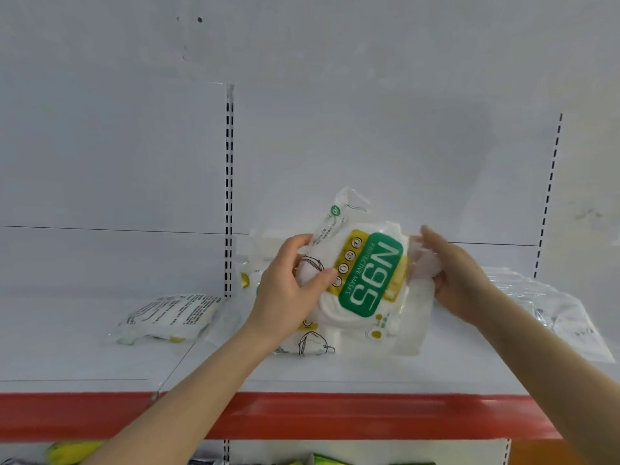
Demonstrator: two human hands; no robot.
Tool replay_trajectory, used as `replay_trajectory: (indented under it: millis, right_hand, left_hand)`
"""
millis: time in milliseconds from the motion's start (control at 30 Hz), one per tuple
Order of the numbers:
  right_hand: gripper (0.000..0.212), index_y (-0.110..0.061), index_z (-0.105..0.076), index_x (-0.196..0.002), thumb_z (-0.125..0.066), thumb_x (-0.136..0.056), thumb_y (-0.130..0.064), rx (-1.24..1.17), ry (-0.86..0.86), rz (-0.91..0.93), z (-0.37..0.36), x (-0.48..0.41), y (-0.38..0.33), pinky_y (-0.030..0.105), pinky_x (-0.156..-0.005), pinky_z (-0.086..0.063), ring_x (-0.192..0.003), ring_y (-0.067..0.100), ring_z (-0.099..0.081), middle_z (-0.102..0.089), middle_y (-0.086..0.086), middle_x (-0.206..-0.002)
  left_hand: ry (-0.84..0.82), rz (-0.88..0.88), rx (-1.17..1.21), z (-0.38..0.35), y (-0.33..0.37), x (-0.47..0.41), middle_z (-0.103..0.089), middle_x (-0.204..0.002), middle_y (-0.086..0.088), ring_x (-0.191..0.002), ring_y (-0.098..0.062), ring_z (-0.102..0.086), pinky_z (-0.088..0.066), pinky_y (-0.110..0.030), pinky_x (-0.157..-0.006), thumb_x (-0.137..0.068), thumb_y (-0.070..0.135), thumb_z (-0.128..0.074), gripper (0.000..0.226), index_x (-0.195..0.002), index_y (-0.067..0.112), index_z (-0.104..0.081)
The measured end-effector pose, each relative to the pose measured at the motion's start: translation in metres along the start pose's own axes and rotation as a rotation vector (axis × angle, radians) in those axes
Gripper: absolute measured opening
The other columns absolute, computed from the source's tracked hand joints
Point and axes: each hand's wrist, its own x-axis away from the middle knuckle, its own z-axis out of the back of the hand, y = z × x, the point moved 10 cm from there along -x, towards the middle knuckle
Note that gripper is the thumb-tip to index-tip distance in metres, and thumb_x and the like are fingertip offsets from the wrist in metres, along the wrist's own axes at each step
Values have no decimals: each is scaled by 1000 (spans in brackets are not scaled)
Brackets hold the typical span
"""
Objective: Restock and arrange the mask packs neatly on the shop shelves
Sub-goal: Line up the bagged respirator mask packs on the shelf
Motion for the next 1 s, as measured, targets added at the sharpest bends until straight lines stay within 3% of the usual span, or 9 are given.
replay_trajectory:
  millis: [67,167,300,400,500,633,800,933,1000]
  right_hand:
    - [49,-12,-71,-82,-46,-86,-53,-193,-46,-47,6,1,3,24,-52,-55,-61,16,-69,-71,6,-75]
    - [73,-6,-67,-100,-79,-51,-60,-151,-131,-56,3,6,22,30,-62,-57,-83,22,-71,-71,13,-96]
    - [41,-1,-59,-112,-72,-78,-18,-67,-52,-7,2,9,34,36,-73,-59,-92,27,-68,-70,17,-105]
    - [34,-1,-58,-111,-67,-79,-8,-23,42,32,19,1,21,30,-66,-59,-76,22,-69,-72,12,-92]
    - [66,-3,-58,-115,-82,-56,-23,77,61,47,40,-9,2,31,-70,-58,-80,25,-65,-69,15,-98]
    - [52,-5,-57,-112,-72,-63,-13,230,18,8,55,-23,-19,31,-75,-57,-87,24,-66,-67,14,-103]
    - [36,-6,-58,-108,-72,-75,-6,462,-13,-87,47,-31,10,29,-69,-54,-83,22,-65,-67,11,-97]
    - [27,-7,-57,-99,-72,-77,-7,418,106,-44,53,-34,19,27,-62,-54,-72,20,-64,-67,10,-87]
    - [25,-4,-55,-100,-69,-79,-6,337,157,-11,60,-35,13,34,-73,-55,-74,22,-64,-65,11,-90]
  left_hand:
    - [103,66,104,4,-8,1,-65,-97,7,-84,-6,-66,-56,-23,-69,-82,21,-68,38,-104,40,-43]
    - [232,209,327,-3,-23,4,-63,-90,7,-71,1,-64,-50,-11,-56,-84,20,-66,36,-107,33,-42]
    - [173,309,411,-29,-34,5,-63,-97,3,-77,-2,-64,-50,-12,-59,-84,19,-66,42,-117,26,-42]
    - [27,233,180,-29,-31,7,-56,-110,9,-90,1,-60,-48,-11,-70,-83,20,-67,51,-125,28,-40]
    - [-109,29,-307,-17,-29,12,-47,-123,13,-114,-1,-44,-34,-14,-95,-85,21,-65,53,-133,23,-43]
    - [-252,-144,-774,-15,-42,21,-44,-141,-12,-133,-31,-37,-25,-34,-105,-80,19,-71,51,-128,16,-56]
    - [-454,-97,-1002,-24,-64,30,9,-158,0,-145,-18,13,1,-39,-118,-92,29,-53,60,-145,34,-25]
    - [-484,-77,-1055,-28,-65,29,14,-157,-2,-144,-20,17,1,-40,-119,-94,29,-51,57,-145,35,-26]
    - [-475,-75,-1055,-26,-67,29,13,-157,-3,-144,-21,17,1,-41,-119,-94,28,-52,56,-144,35,-28]
